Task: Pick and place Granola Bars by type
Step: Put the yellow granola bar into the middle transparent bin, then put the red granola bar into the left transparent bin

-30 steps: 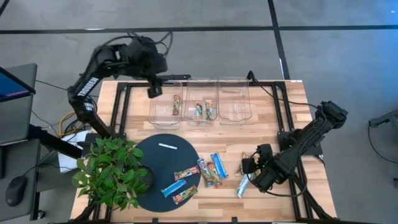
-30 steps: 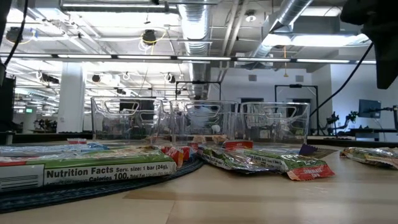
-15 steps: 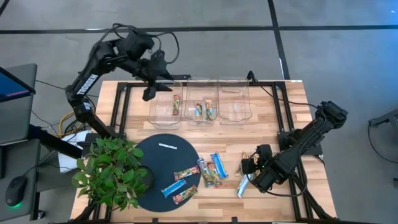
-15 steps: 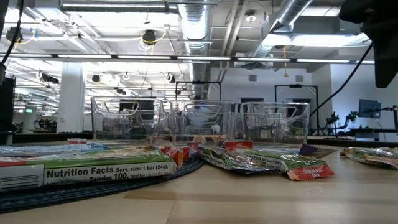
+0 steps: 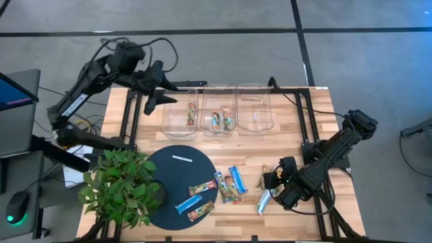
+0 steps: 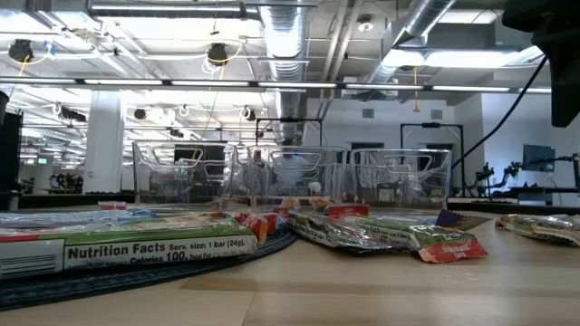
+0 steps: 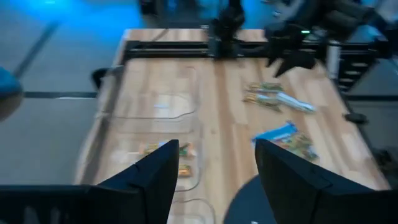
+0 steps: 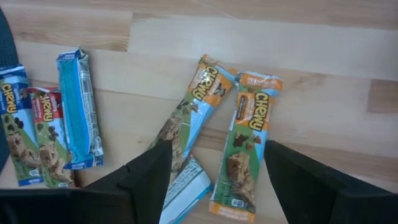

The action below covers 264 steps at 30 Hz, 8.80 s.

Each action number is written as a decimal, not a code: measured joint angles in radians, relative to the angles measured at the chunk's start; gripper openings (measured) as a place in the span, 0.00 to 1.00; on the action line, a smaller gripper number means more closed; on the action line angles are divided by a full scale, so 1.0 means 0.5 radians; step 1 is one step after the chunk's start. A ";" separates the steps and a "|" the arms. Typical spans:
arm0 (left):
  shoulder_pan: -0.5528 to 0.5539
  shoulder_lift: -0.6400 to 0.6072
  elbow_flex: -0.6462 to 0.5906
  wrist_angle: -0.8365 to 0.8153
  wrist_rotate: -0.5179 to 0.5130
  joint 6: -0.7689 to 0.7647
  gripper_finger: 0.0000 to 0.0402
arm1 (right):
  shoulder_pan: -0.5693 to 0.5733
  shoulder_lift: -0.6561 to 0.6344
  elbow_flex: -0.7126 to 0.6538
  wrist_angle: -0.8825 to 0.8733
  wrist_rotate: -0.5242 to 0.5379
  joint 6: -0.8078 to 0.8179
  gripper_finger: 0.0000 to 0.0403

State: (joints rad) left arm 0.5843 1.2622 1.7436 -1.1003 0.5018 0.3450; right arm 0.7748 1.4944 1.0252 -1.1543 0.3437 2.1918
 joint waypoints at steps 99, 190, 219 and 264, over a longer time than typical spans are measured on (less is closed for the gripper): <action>-0.580 -0.784 -1.419 1.174 -1.071 -0.894 0.51 | -0.443 -0.457 -0.383 0.488 0.378 -0.650 0.23; -0.658 -0.782 -1.419 1.205 -1.244 -1.020 0.51 | -2.075 0.169 0.442 1.729 -0.458 -2.955 0.56; -0.889 -0.206 -1.704 1.734 -0.475 -0.838 0.51 | -0.630 -0.233 0.395 0.061 0.678 -1.819 0.56; -1.228 0.751 -1.701 1.762 -0.738 -0.860 0.51 | -0.553 -0.098 0.362 1.113 0.002 -3.239 0.53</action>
State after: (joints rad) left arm -0.0296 1.6377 0.8932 -0.2192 0.1327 -0.0850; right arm 0.4984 1.4454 1.2063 -0.5976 0.3445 0.5723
